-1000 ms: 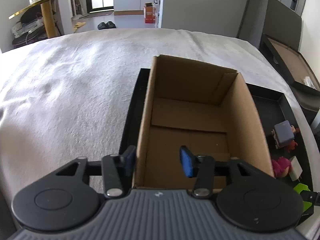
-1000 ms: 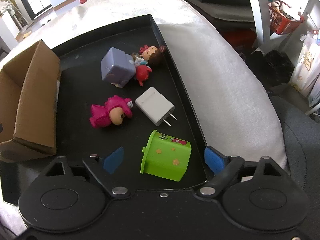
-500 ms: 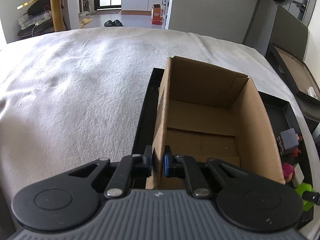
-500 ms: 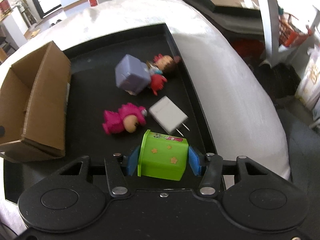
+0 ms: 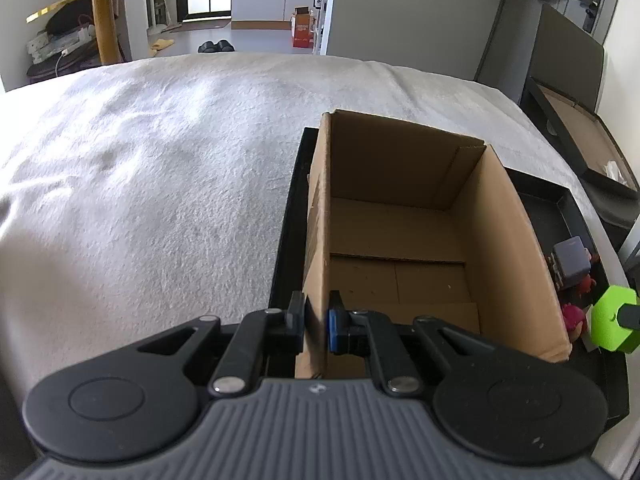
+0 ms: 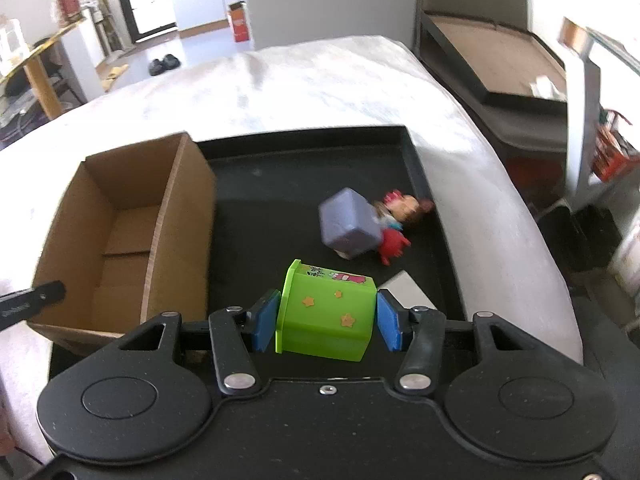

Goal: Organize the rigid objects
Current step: 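Carry the green cube with the right gripper over the cardboard box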

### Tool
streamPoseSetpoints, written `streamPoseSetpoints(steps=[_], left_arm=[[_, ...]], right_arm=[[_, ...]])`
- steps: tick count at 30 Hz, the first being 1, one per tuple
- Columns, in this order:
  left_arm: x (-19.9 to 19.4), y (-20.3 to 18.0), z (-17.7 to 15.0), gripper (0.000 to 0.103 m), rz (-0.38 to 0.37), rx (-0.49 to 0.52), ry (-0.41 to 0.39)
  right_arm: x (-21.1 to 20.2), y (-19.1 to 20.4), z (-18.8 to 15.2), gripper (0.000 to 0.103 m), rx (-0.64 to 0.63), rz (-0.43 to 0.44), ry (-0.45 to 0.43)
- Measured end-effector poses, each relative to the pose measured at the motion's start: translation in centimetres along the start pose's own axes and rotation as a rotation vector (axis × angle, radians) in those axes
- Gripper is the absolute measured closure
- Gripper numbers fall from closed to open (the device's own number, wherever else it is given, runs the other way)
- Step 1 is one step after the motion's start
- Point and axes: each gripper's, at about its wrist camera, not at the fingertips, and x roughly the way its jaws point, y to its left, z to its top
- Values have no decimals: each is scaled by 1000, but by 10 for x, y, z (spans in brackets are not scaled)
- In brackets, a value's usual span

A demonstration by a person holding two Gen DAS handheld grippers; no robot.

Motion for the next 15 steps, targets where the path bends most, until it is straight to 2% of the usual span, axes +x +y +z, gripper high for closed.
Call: streamPoseSetpoints(steps=[15], left_arm=[[-4, -5, -5, 94, 31, 56, -16]], right_arm=[[-14, 43, 16, 53, -164, 26, -128]])
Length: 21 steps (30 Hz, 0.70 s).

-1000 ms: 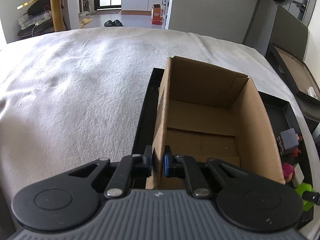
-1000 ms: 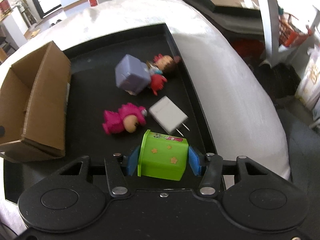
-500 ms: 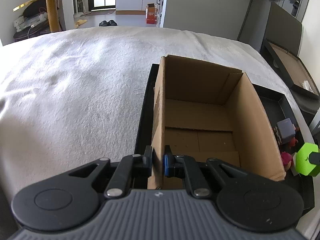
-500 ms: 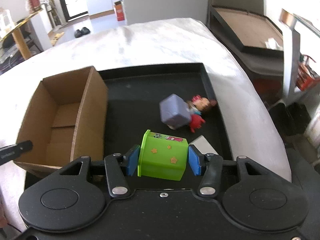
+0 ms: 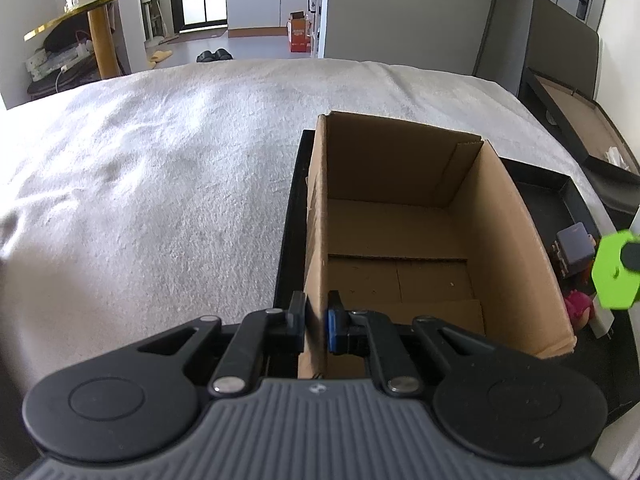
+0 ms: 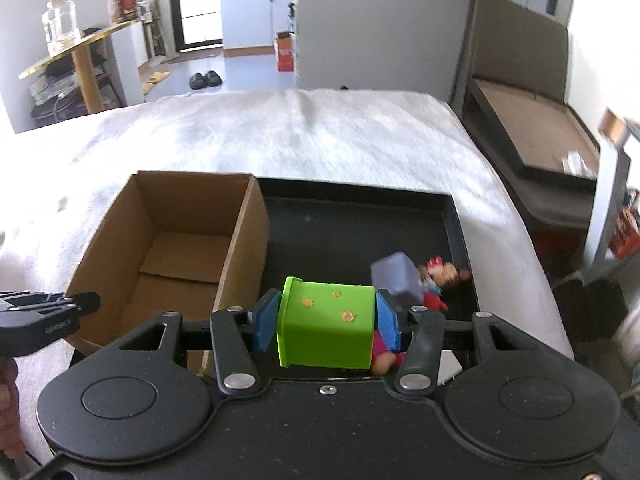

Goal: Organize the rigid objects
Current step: 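Carry the green cube with the right gripper over the cardboard box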

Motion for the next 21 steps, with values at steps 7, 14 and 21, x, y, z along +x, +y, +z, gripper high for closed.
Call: streamPoseSetpoints(steps=[7, 14, 21], left_arm=[[0, -5, -1, 95, 29, 30, -7], [1, -6, -2, 95, 50, 49, -14], [1, -5, -2, 95, 52, 44, -15]], right_arm=[[-5, 26, 13, 53, -94, 37, -66], [-4, 50, 22, 53, -191, 99, -114], [0, 70, 27, 53, -305, 154, -142]])
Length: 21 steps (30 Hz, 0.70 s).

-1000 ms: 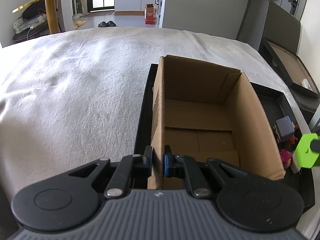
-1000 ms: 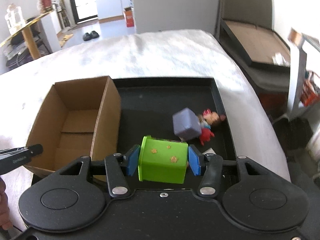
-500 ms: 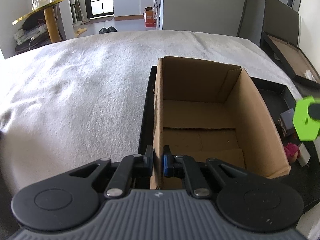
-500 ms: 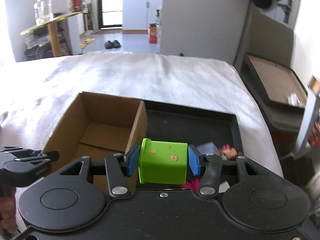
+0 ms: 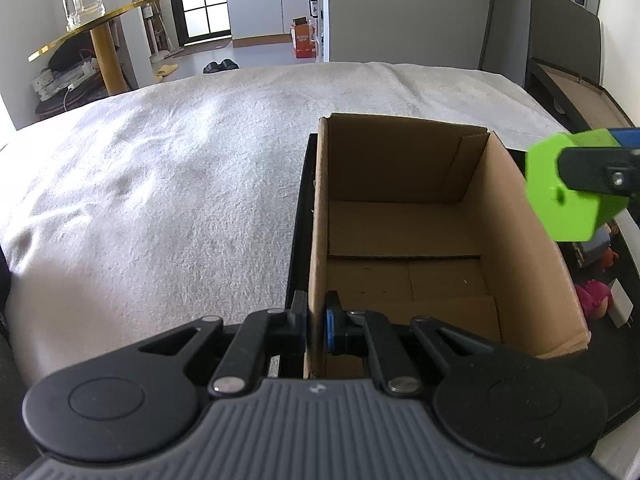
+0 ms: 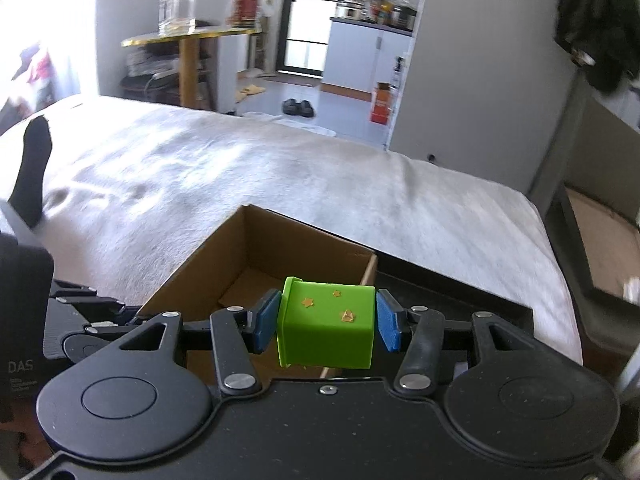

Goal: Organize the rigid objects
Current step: 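Carry the green cube with the right gripper over the cardboard box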

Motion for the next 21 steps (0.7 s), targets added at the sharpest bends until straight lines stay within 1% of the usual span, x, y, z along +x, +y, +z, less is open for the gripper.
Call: streamPoseSetpoints(steps=[3, 7, 13, 21], left_arm=[[1, 1, 0, 95, -2, -4, 1], [1, 1, 1, 95, -3, -8, 1], [1, 3, 1, 95, -6, -21, 6], [1, 7, 2, 94, -14, -40, 10]], right_arm=[[5, 2, 2, 53, -26, 28, -10], [11, 8, 5, 53, -79, 94, -39], [21, 19, 9, 53, -152, 140, -51], [38, 25, 10, 53, -183, 178, -35]])
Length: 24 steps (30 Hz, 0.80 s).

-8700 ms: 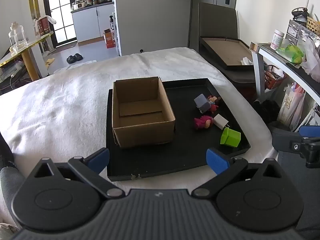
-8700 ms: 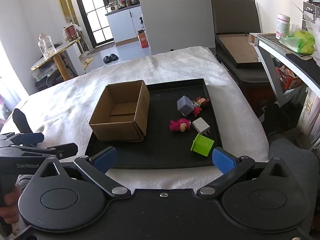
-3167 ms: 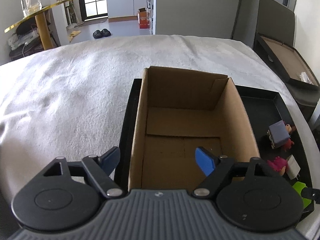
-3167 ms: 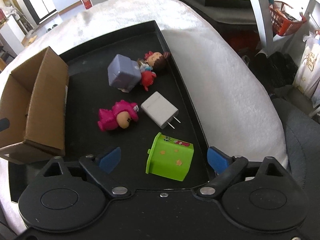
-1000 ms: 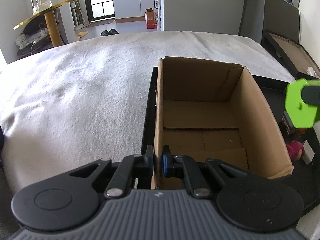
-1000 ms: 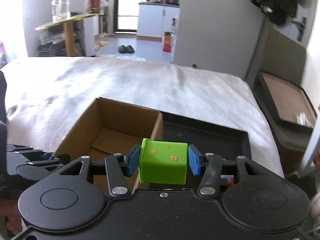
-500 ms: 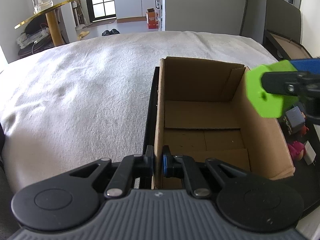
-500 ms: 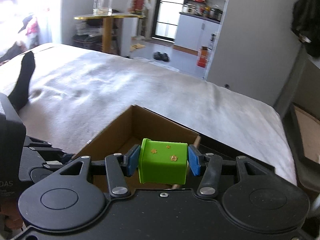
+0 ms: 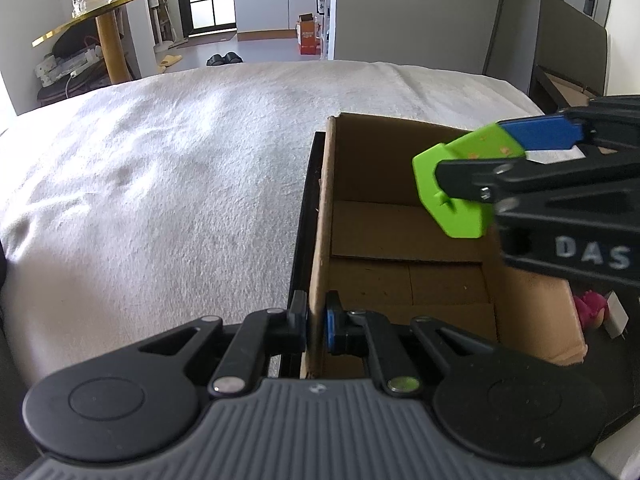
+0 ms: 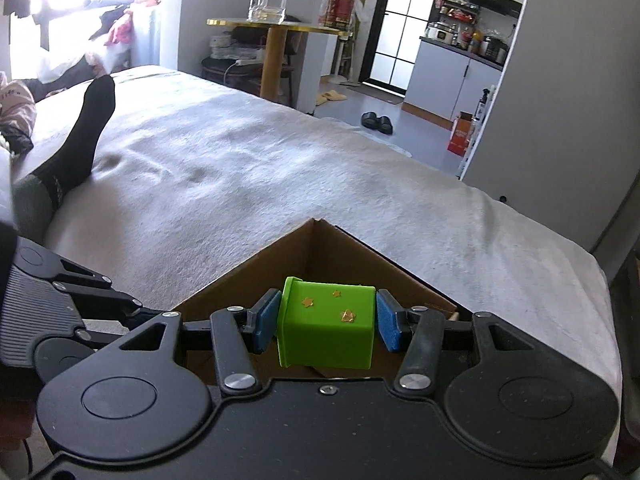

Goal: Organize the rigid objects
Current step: 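Carry the green cube with the right gripper over the cardboard box, then open the right gripper to drop the green cube into the box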

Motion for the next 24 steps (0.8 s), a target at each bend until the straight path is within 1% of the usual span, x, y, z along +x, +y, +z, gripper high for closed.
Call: streamPoseSetpoints(steps=[6, 7, 8, 13, 17, 24], left_arm=[[1, 2, 0, 94, -7, -10, 1], [1, 3, 0, 94, -9, -13, 1], [1, 3, 0, 94, -11, -13, 1], [2, 3, 0, 94, -12, -13, 1], [2, 3, 0, 94, -11, -13, 1], [1, 0, 0, 94, -3, 0, -1]], right_arm=[[9, 4, 1, 52, -17, 31, 16], [9, 5, 1, 46, -25, 19, 18], [10, 5, 1, 45, -33, 16, 19], [7, 0, -6, 45, -10, 24, 44], [-6, -7, -14, 41, 54, 16, 52], [-26, -22, -30, 40, 183, 2, 76]])
